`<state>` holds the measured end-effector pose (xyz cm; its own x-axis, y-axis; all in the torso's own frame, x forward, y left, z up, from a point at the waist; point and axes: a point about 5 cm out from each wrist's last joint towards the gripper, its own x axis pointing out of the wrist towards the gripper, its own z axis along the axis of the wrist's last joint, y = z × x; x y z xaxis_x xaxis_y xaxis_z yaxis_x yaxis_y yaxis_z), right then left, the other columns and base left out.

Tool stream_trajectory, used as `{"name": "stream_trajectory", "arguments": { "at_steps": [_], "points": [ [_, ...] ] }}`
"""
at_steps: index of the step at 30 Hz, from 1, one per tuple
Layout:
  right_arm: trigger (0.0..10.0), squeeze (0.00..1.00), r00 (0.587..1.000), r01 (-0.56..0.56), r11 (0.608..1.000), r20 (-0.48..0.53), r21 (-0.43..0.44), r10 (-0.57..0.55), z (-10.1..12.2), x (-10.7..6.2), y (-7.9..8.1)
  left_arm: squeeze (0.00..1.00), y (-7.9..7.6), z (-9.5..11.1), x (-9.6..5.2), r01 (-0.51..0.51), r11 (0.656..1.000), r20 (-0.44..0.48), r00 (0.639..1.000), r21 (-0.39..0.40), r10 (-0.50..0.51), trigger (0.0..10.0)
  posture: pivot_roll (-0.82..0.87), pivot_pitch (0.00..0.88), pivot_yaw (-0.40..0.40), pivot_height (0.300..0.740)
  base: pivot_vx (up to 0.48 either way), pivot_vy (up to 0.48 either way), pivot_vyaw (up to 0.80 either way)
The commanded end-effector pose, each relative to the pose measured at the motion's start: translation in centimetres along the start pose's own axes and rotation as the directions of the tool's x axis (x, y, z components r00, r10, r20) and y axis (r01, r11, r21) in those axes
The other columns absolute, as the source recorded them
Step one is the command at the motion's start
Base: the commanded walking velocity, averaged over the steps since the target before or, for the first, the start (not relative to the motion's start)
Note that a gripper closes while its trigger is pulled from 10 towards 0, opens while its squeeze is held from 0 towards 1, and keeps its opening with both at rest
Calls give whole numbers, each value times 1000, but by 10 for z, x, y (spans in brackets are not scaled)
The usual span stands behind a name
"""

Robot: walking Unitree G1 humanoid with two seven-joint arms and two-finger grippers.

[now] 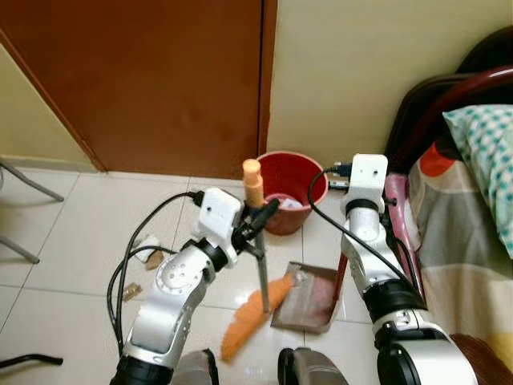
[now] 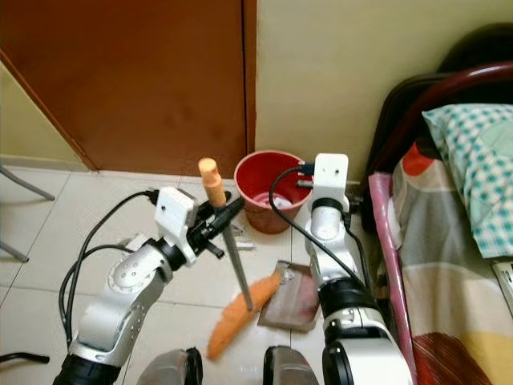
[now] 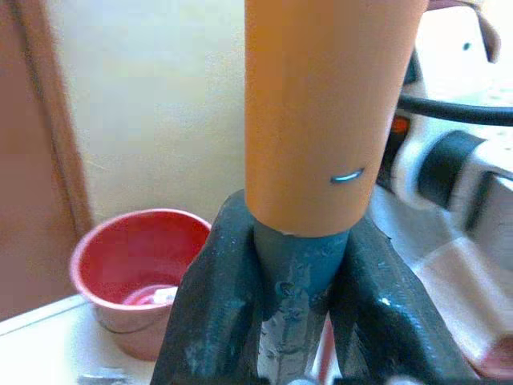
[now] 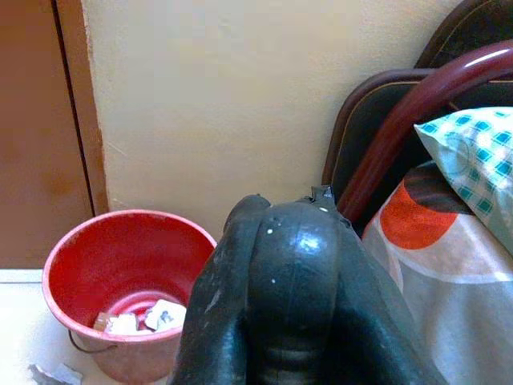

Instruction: Sweep floor

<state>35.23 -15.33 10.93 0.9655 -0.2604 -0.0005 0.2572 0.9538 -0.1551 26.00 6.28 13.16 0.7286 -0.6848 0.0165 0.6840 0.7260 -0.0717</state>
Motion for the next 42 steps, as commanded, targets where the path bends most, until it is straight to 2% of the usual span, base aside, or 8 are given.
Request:
{"name": "stream_trajectory", "arguments": {
  "at_steps": [1, 6, 9, 10, 17, 31, 36, 42],
  "points": [
    [10000, 0, 1000, -6, 1000, 6, 5, 6, 2, 1, 4, 0, -15, 7, 3, 92, 995, 35, 995, -40, -91, 10000, 34, 188, -11, 740, 0, 0, 0],
    [10000, 0, 1000, -28, 1000, 6, 9, 28, 1, 0, 7, 0, -18, 21, 9, 102, 987, 98, 991, -123, -90, 10000, 31, 188, -23, 740, 0, 0, 0],
    [10000, 0, 999, -38, 999, 0, 17, 38, -1, 0, 5, 0, -8, 30, 10, 45, 993, 129, 991, -112, -31, 10000, 36, 184, -24, 740, 0, 0, 0],
    [10000, 0, 999, -37, 999, 6, 10, 37, -1, 1, 0, 0, 4, 32, 6, -27, 997, 138, 990, -72, 37, 10000, 37, 182, -23, 740, 0, 0, 0],
    [10000, 0, 999, -37, 999, 29, -1, 37, -4, -2, -24, 0, 34, 29, -20, -168, 986, 99, 981, -4, 167, 10000, 43, 175, -22, 740, 0, 0, 0],
    [10000, 0, 998, -52, 996, -18, 65, 54, -24, -22, -51, 0, 59, 10, -61, -336, 942, 30, 942, 23, 335, 10000, 52, 146, -25, 740, 0, 0, 0],
    [10000, 0, 996, -64, 984, -51, 167, 74, -33, -39, -54, 0, 78, -21, -85, -474, 875, -45, 876, 95, 480, 10000, 42, 62, -18, 740, 0, 0, 0],
    [10000, 0, 994, -102, 967, -11, 232, 107, -25, -45, -53, 0, 97, -35, -93, -566, 813, -69, 813, 139, 578, 10000, 32, 3, 11, 740, 0, 0, 0]
  ]
}}
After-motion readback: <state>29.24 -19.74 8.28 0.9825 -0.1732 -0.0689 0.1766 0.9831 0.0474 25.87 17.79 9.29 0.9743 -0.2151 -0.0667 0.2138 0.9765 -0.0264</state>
